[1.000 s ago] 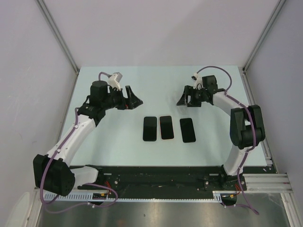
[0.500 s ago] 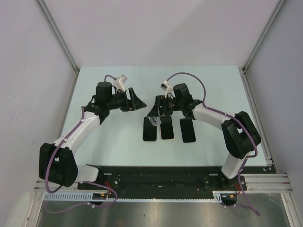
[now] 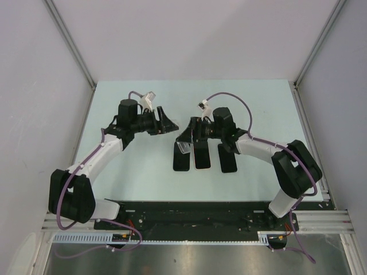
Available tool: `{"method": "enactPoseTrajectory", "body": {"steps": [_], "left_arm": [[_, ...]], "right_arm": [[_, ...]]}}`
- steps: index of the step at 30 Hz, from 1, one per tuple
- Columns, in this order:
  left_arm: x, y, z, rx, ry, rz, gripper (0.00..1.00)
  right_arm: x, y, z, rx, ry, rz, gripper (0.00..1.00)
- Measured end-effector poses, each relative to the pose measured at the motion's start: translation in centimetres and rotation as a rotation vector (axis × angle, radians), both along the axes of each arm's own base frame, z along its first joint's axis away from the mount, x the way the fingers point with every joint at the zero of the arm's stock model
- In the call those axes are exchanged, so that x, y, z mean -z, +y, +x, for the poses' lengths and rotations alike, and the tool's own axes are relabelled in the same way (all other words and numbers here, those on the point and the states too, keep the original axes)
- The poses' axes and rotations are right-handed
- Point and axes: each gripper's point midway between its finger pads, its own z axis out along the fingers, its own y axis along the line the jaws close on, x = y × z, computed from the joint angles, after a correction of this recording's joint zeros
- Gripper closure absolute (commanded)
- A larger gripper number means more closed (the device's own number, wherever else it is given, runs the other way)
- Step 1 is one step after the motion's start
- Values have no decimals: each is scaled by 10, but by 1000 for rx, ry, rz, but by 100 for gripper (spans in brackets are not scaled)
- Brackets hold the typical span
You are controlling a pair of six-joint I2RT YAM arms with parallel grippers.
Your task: Put the phone into the phone case
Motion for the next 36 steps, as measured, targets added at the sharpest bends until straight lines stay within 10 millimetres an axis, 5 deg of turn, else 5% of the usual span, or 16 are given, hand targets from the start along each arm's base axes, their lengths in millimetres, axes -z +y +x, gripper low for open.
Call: {"method": "enactPoseTrajectory", "body": {"steps": [4,12,16,19,27,33,36], "left_arm": [[0,-2,0,3,0,-8,44],[2,-9,-5,30,26,-53,99],[2,-15,-9,59,40,-68,100],[6,-16,-10,64,52,-64,100],[21,-4,-15,37,86,26,100],[21,37,1,-130,51,275,100],[19,78,14,-276,10,480,100]], "right_arm": [[-8,4,-4,-4,-9,31,33],[-6,9,-11,-9,-2,49,23],[1,8,-13,-4,-6,21,17],[2,5,-14,9,-7,-5,1],[-9,-17,-21,79,-70,-115,0],[-18,-47,-27,224,-148,-273,0],[-29,-67,-29,328,-198,-342,0]]}}
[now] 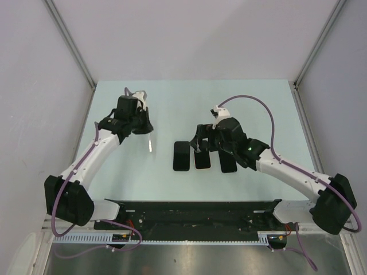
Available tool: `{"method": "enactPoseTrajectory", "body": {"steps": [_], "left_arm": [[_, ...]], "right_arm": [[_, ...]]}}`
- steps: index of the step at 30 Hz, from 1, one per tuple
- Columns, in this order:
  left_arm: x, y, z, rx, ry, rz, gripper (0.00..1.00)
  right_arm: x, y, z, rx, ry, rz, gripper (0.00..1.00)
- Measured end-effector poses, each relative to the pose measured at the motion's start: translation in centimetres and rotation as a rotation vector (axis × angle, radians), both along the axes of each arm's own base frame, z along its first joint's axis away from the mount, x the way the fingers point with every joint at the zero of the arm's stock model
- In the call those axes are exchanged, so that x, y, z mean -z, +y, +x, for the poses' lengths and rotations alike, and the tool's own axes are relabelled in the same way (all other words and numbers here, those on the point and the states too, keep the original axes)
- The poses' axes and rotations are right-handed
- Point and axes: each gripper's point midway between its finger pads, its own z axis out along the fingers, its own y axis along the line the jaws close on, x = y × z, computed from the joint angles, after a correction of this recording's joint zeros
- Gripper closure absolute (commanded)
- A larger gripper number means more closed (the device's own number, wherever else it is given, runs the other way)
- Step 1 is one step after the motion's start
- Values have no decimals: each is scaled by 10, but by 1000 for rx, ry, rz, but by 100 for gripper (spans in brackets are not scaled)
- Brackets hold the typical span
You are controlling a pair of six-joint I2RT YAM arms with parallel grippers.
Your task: Put the phone into the phone case
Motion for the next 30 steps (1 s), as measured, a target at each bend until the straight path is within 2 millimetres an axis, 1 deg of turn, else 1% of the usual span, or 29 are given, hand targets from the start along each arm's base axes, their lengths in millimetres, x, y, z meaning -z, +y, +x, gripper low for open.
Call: {"method": "enactPoseTrajectory", "body": {"steps": [2,5,8,10,13,17,19,21,25,26,28,29,30], "left_arm": [[2,18,2,-51,-3,86,100],[18,41,-1,-106,39,209,100],[45,53,-4,-128,128,306,100],[64,55,-7,-123,191,346,100],[90,51,-14,-101,281,384,98],[106,35,-16,-68,322,384,90],[111,27,-17,-51,334,372,87],[118,19,-18,-37,352,353,82],[129,7,-20,-22,383,320,72],[131,5,-19,-22,386,311,65],[132,0,-19,-20,391,288,59],[133,-4,-19,-18,397,267,50],[133,-8,-20,-16,403,249,44]], "right_arm": [[-6,-12,1,52,-32,-28,1],[-9,-33,5,126,-69,-84,0],[2,-55,9,211,-59,-156,0],[13,-69,9,267,-39,-203,0],[30,-92,8,343,-10,-282,0],[39,-115,10,413,18,-338,1],[41,-122,12,436,25,-349,1],[42,-129,12,460,32,-366,1],[46,-134,9,467,44,-388,2],[46,-134,9,466,45,-391,2],[47,-135,8,465,48,-395,2],[48,-135,8,464,50,-397,3],[49,-135,7,461,52,-399,3]]}}
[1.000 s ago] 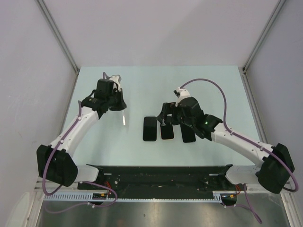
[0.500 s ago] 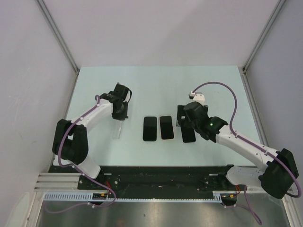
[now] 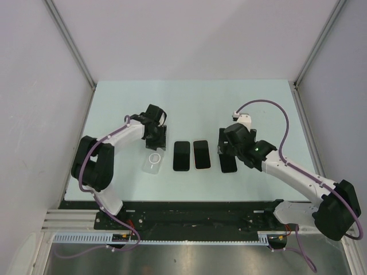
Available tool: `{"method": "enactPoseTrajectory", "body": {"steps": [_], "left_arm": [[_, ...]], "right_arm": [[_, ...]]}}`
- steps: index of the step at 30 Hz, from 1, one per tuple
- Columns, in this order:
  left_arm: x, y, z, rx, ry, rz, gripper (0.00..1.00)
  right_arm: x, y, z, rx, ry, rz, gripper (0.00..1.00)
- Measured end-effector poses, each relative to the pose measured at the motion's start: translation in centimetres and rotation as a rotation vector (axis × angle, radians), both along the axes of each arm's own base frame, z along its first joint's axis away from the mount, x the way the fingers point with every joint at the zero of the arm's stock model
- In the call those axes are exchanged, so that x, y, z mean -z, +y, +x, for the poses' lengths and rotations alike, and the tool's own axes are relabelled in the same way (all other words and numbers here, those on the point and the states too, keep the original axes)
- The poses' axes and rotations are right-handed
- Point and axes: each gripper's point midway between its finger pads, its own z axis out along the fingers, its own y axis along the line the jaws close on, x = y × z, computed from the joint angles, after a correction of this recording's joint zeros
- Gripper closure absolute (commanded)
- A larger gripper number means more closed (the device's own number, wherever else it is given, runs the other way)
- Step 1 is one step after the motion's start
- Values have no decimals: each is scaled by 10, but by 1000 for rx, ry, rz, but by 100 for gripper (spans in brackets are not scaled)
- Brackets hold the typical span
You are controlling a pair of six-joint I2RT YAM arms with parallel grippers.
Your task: Put the phone into the phone case
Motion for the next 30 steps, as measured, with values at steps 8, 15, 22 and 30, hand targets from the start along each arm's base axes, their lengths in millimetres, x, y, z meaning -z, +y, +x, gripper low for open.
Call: {"method": "enactPoseTrajectory", "body": {"steps": [8,15,22,30], "left_arm": [[-6,-18,0,-4,9,-90,10],[-57,-17,9,-2,-146,-144,0],[-63,8,17,-29,-172,-123,8],[-14,29,-1,26,-24,-4,8]], "right_arm": [[26,6,-1,-55,83,-41,6],[53,-2,4,-57,172,-69,6],[72,-14,8,-44,247,-75,6],[93,-26,12,-20,314,-79,6]]}}
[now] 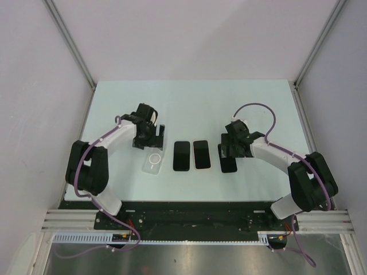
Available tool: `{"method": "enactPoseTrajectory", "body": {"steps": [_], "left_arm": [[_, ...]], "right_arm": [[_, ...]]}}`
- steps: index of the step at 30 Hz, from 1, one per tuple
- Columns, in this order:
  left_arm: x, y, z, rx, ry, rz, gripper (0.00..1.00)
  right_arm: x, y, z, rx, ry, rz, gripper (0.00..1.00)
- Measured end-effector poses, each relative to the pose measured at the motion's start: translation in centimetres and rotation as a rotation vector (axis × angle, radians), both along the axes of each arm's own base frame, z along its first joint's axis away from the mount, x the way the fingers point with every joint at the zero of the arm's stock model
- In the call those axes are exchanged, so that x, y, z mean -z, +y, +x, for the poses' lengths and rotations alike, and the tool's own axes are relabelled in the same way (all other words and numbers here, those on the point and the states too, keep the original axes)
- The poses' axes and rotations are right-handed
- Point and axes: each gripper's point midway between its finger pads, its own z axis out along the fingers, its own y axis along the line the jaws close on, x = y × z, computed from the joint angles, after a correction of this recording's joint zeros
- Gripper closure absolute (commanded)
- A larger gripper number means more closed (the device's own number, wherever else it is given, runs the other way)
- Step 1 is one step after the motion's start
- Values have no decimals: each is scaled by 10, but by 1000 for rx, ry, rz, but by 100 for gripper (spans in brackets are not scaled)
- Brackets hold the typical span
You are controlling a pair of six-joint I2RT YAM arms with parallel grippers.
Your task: Put the phone into the phone case
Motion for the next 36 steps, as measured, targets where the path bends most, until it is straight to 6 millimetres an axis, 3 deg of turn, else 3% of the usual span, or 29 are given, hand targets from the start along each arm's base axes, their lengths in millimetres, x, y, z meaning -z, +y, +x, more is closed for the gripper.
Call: {"method": "enactPoseTrajectory", "body": {"steps": [10,16,25,36], "left_arm": [[22,11,-6,20,60,74,10],[24,12,-6,30,63,81,8],[24,19,-2,25,66,55,12],[36,22,-5,13,111,49,19]], "right_arm": [[21,11,2,-35,46,22,6],[24,18,5,-52,44,46,6],[32,26,10,-64,35,49,9],[34,27,16,-74,17,18,26]]}}
